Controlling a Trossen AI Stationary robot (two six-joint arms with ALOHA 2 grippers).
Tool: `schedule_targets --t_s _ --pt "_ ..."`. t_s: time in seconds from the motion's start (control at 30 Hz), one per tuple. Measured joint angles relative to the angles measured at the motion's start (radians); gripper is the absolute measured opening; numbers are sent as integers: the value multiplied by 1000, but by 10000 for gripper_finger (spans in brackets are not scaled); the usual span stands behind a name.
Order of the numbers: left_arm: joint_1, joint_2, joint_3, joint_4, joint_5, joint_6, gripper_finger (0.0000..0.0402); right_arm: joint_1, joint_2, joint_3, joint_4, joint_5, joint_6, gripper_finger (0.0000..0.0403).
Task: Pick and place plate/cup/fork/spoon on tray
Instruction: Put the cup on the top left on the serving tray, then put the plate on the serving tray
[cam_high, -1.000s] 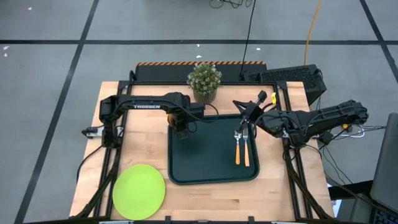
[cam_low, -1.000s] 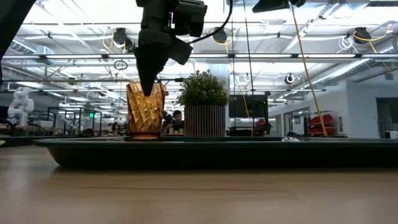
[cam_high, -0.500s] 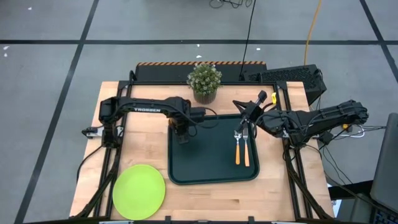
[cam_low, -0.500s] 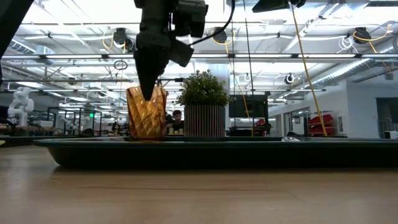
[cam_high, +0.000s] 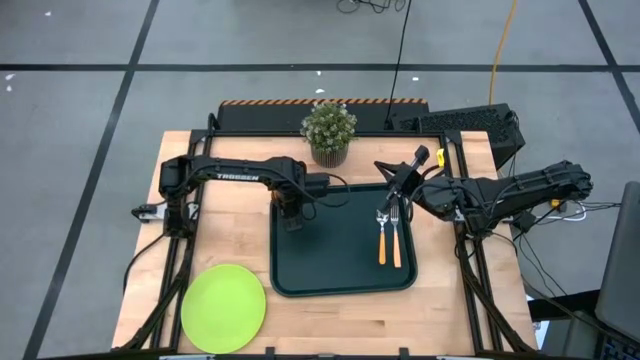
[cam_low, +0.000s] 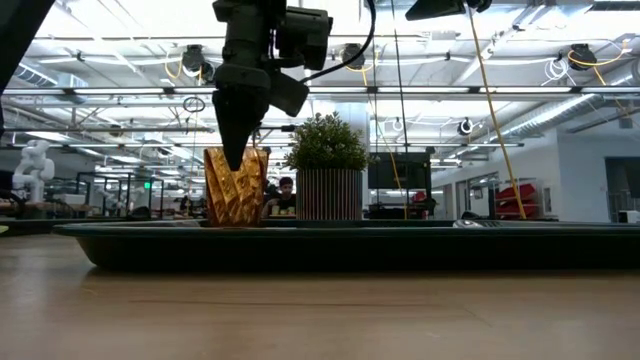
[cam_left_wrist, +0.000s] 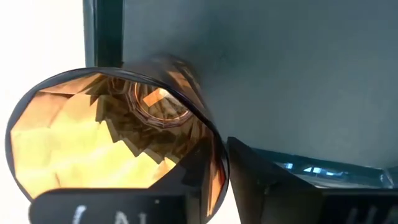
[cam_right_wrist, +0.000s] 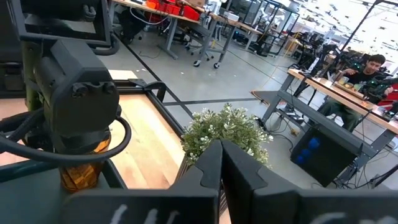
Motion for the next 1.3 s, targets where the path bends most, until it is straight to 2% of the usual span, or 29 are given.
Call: schedule_targets --t_s 0.2,0.37,0.9,1.07,1.3 --pt "-1 0 0 -32 4 3 81 0 0 0 0 0 0 0" --pt "-2 0 14 -88 4 -3 84 0 0 0 0 0 3 0" --pt "-40 -16 317 -317 -78 -46 85 -41 0 -14 -1 -2 22 0" --pt "-126 -101 290 -316 -82 -107 86 -50 0 -15 -5 1 39 0" --pt "-306 -246 139 -317 -65 -254 86 -50 0 -15 -8 2 57 0"
